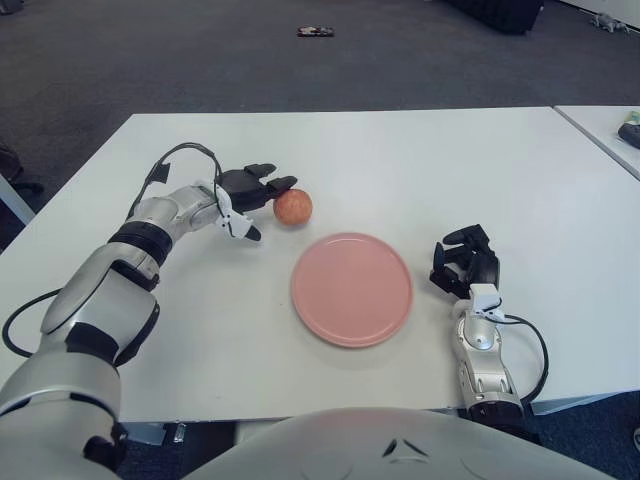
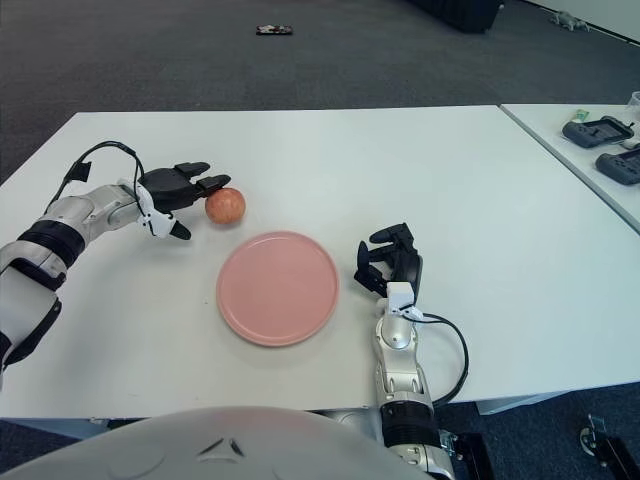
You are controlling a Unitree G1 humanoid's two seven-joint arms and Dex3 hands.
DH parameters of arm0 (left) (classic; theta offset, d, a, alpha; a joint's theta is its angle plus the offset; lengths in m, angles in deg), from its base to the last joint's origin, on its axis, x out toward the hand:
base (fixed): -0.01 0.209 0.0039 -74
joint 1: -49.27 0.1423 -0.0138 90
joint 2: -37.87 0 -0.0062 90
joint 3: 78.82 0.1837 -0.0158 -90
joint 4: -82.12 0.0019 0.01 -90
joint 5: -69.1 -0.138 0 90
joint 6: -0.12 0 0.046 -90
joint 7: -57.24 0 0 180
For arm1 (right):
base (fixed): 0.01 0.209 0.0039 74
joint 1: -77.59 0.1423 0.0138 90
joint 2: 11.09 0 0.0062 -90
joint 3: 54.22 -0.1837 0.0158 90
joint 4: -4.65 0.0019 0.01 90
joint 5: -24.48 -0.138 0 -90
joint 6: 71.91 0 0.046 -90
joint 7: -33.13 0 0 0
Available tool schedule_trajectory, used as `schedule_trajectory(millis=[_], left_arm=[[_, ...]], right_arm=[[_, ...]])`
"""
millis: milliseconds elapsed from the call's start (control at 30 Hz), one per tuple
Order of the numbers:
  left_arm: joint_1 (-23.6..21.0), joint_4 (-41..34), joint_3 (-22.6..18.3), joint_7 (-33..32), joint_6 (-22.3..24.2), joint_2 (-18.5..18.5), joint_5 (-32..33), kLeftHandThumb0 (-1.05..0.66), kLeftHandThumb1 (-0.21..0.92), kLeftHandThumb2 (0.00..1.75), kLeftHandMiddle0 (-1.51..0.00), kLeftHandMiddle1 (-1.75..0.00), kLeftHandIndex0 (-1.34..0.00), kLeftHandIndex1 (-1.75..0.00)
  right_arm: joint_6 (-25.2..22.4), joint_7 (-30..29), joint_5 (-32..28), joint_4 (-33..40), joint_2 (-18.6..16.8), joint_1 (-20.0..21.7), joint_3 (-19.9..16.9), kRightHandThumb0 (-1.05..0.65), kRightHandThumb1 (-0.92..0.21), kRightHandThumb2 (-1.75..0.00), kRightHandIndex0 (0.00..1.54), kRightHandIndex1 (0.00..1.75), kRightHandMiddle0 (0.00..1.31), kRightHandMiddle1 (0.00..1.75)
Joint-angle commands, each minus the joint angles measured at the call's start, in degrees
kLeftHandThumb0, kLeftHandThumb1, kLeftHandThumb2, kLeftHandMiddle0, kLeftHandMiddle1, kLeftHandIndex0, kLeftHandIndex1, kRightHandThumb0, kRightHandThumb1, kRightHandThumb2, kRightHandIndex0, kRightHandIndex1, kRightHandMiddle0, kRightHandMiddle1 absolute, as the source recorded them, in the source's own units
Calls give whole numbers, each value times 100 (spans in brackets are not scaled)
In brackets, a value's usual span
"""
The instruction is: Put the apple into the plate.
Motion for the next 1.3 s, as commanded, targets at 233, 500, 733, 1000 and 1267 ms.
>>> schedule_trajectory(millis=[233,500,733,1000,1267], left_arm=[[0,326,-1143,2110,373,531,2170,-97,46,71,0,0,0,0],[87,-8,-1841,3093,905,654,3260,-83,27,93,0,0,0,0],[249,-12,-2413,3596,1070,983,4171,-70,20,106,0,0,0,0],[274,107,-2752,4004,1100,1192,4672,-62,17,116,0,0,0,0],[191,294,-2818,3919,1084,1347,4640,-63,21,116,0,0,0,0]], right_arm=[[123,71,1,3,45,-20,37,-42,-52,-107,67,144,45,175],[-32,35,34,26,28,-16,23,-41,-53,-106,67,145,44,175],[66,47,1,-51,43,8,3,-42,-52,-107,67,148,45,175],[177,91,-17,-168,98,36,-12,-42,-52,-107,66,148,45,175],[298,62,23,-186,117,31,-5,-42,-52,-107,67,149,45,175]])
